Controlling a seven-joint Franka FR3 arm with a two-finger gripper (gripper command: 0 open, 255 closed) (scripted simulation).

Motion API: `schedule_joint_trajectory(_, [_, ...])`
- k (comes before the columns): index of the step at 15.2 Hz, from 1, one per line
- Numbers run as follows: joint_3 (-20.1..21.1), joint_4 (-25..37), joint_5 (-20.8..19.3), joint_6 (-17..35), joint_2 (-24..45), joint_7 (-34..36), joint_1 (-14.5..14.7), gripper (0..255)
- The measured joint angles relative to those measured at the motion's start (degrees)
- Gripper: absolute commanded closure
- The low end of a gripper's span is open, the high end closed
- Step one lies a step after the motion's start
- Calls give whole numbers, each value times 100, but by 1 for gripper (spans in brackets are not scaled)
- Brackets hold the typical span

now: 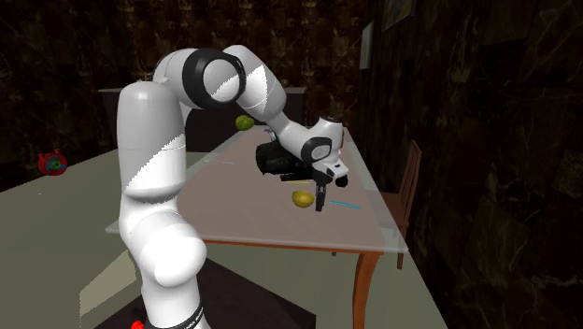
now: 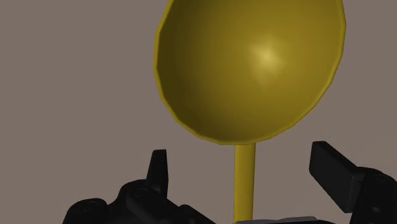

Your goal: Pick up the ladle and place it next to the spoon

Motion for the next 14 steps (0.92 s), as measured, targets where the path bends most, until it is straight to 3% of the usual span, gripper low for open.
schedule_joint_trajectory(5, [0,1,5,18,17,-8,-2,0])
schedule_joint_trajectory(6, [0,1,5,18,17,-8,-2,255])
schedule_joint_trajectory(14, [0,12,5,17,19,-5,-1,255])
